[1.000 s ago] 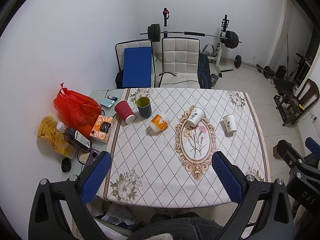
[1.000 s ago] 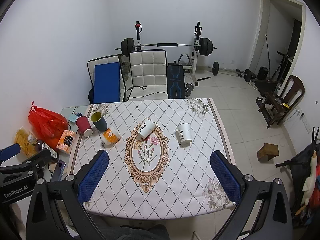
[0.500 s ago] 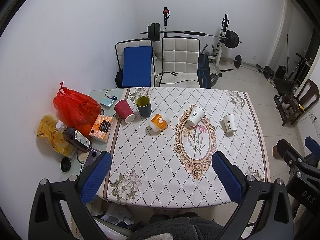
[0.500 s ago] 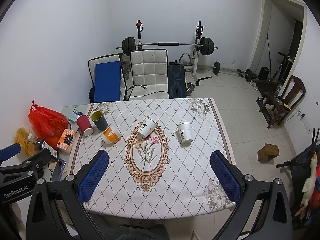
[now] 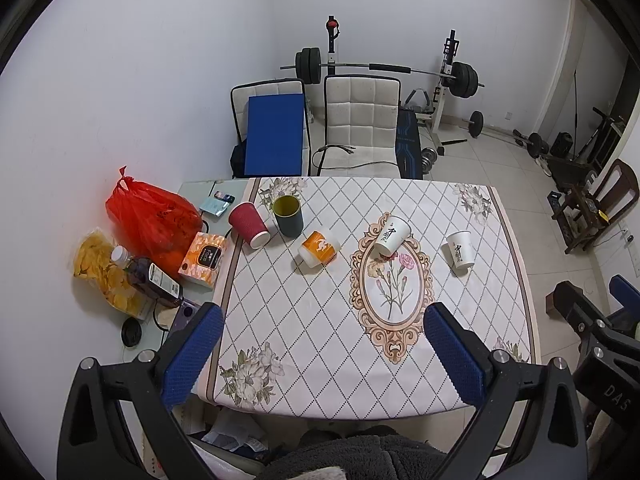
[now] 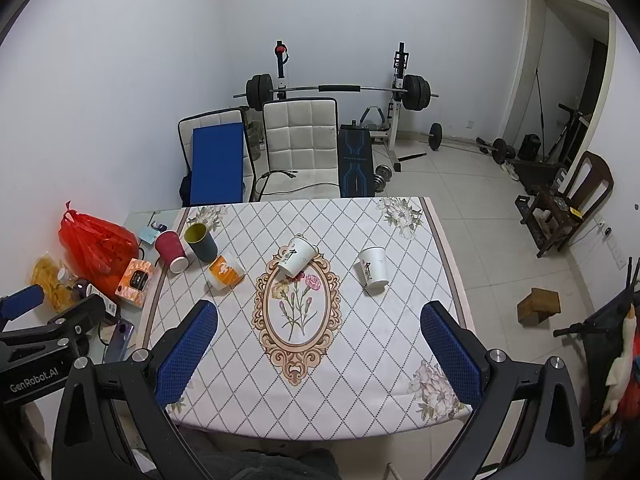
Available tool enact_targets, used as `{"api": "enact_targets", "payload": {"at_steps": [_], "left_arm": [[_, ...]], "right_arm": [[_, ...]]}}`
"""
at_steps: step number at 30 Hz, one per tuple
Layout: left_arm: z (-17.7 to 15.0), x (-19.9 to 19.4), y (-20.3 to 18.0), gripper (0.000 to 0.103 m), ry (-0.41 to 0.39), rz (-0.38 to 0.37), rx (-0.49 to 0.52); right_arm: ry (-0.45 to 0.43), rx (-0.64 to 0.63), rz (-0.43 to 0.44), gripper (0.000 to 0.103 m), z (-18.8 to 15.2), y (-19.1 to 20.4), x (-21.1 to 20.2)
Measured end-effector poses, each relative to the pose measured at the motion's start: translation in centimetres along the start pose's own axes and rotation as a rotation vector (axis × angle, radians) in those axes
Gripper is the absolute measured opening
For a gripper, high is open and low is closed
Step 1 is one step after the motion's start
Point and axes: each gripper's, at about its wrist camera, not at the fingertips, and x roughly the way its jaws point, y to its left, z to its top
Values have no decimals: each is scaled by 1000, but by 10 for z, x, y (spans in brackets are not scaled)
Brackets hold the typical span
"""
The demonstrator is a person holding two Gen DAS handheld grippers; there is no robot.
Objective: Flip cup upside down
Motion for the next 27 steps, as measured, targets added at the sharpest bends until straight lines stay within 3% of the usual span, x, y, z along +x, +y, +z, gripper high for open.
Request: {"api": "enact_targets", "payload": {"at_steps": [8, 13, 20, 27], "left_arm": [[0, 0, 0, 103, -1, 11, -3], [6, 33, 2, 103, 25, 45, -30], [-5, 102, -1, 103, 100, 157, -33], [-30, 178, 0, 103, 250, 176, -21]], "right_arm": [[13, 2, 13, 103, 3, -1, 7], [45, 15, 8, 103, -1, -11, 26], [192, 4, -12, 103, -24, -34, 106], [392, -54, -18, 103, -72, -49, 204]]}}
